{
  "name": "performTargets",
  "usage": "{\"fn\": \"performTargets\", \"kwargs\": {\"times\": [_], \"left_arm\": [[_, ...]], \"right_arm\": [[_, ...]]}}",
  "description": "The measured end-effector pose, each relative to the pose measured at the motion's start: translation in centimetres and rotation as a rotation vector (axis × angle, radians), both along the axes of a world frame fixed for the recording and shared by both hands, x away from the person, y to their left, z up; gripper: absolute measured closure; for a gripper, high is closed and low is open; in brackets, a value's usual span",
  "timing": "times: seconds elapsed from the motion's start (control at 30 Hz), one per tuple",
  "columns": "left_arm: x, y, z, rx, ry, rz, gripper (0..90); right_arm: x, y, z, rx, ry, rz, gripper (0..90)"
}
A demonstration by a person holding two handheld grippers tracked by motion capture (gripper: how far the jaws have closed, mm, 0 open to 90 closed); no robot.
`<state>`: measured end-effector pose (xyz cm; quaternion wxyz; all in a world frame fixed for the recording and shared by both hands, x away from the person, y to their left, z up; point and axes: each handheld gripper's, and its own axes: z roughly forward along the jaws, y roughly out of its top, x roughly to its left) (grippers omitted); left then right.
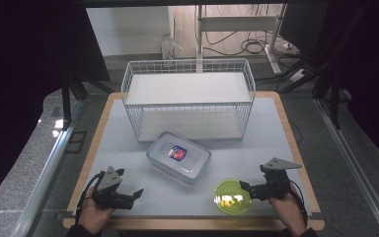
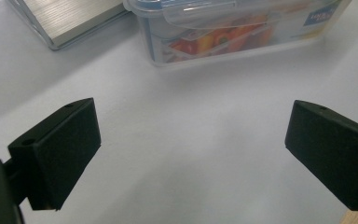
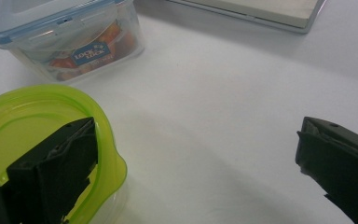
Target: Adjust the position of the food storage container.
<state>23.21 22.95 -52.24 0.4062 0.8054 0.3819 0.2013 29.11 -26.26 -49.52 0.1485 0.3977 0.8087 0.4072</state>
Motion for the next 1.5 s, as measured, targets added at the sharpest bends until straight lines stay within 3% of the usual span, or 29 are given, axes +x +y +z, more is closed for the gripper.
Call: {"fn": "performTargets", "kwargs": {"times": [0.23,0.77,0.97,1.27,1.37,1.5], "left_arm": [[-0.1,-0.2,-0.1,-0.006,-0.026,-0.023,1.4],[0.1,-0.3,-0.3,-0.001,0.010,-0.033,0.7],[0.1,-0.3,-0.3,-0.004,0.012,-0.034,0.7],[0.1,-0.4,-0.4,-0.003,0.017,-0.040,0.9],[0.1,-0.4,-0.4,-0.004,0.018,-0.041,1.0],[0.1,-0.4,-0.4,-0.001,0.017,-0.042,1.2]], "right_arm": [[0.0,-0.1,0.4,0.028,-0.033,-0.037,0.0],[0.0,0.0,0.9,0.044,-0.033,-0.057,0.0],[-0.1,0.4,1.0,0.009,-0.027,-0.070,0.0],[-0.8,1.1,2.2,0.005,-0.011,-0.018,0.5],[-1.2,1.5,2.7,-0.002,-0.013,-0.009,6.8],[-1.8,2.1,3.3,-0.017,-0.014,0.026,28.5]]}}
